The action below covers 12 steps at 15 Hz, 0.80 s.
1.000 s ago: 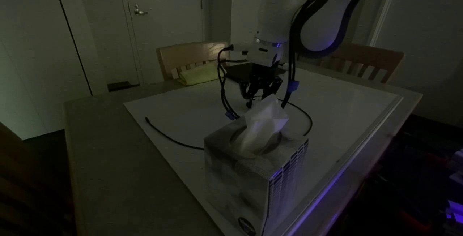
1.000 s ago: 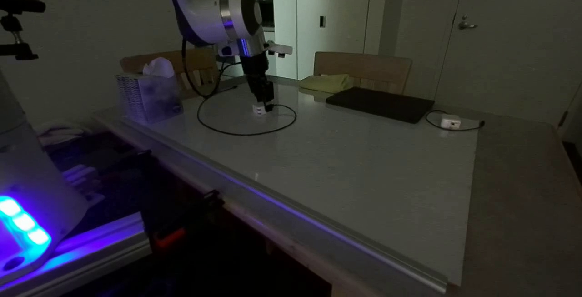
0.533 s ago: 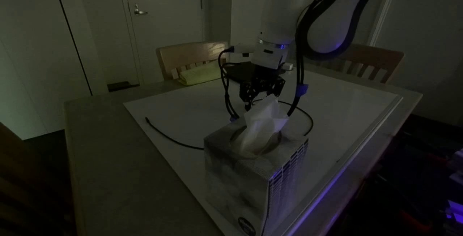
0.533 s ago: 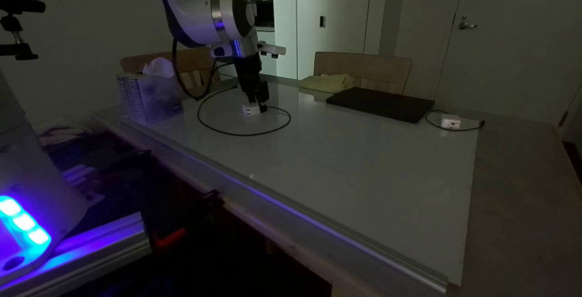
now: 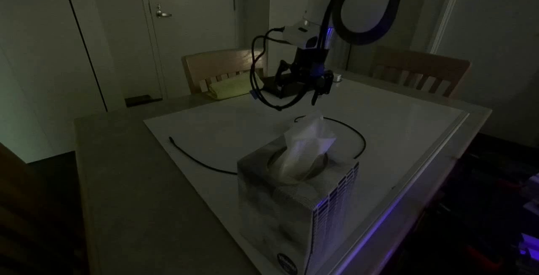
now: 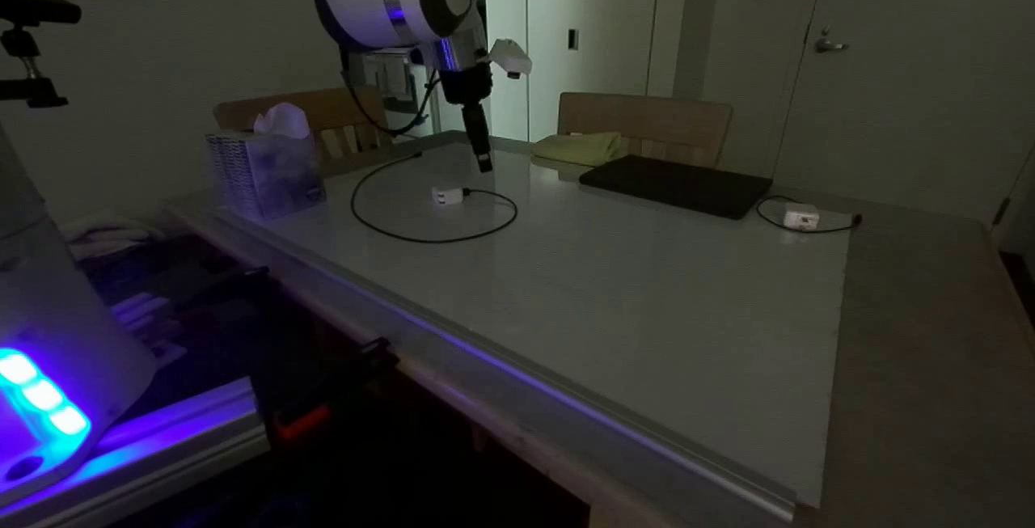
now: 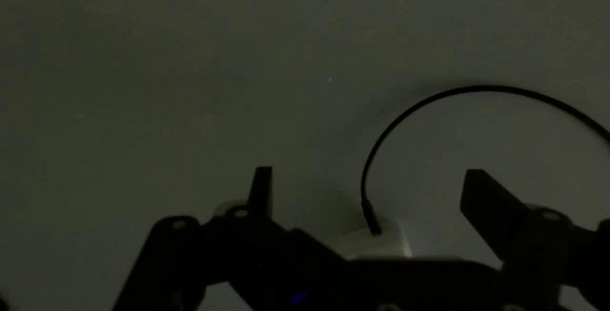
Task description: Put the charging cable in circle form.
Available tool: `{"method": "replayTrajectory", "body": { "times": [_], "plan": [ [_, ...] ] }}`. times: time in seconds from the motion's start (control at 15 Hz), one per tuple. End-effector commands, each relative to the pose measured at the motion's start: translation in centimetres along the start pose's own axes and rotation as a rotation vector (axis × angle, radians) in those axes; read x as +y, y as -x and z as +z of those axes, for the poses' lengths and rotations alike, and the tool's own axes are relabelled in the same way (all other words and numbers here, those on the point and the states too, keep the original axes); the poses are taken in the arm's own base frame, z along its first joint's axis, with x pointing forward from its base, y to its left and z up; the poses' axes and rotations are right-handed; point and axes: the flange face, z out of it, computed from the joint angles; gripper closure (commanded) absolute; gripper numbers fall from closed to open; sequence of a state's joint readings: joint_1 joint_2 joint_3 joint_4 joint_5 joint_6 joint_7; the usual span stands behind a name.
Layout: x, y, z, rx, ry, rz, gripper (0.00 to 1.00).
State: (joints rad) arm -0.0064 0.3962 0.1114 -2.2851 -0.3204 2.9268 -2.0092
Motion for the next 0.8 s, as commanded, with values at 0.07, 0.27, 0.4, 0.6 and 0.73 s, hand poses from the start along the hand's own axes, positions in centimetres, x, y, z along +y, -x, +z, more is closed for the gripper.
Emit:
{"method": "replayTrajectory", "body": {
  "times": [0.07,0.27,0.4,0.6,0.73],
  "plan": [
    [0.4,0.6,-1.6,-0.013,0.001,0.095,0.0],
    [0.4,0.8,-2.3,-0.022,-0.006,0.144,0.0],
    [0.3,0.8,-2.1,-0.052,-0.01,0.196,0.0],
    [1.1,0.5,-1.9,-0.108,0.019,0.279,0.0],
    [2.0,-0.5,-1.6,-0.119,0.04,0.27,0.0]
  ]
}}
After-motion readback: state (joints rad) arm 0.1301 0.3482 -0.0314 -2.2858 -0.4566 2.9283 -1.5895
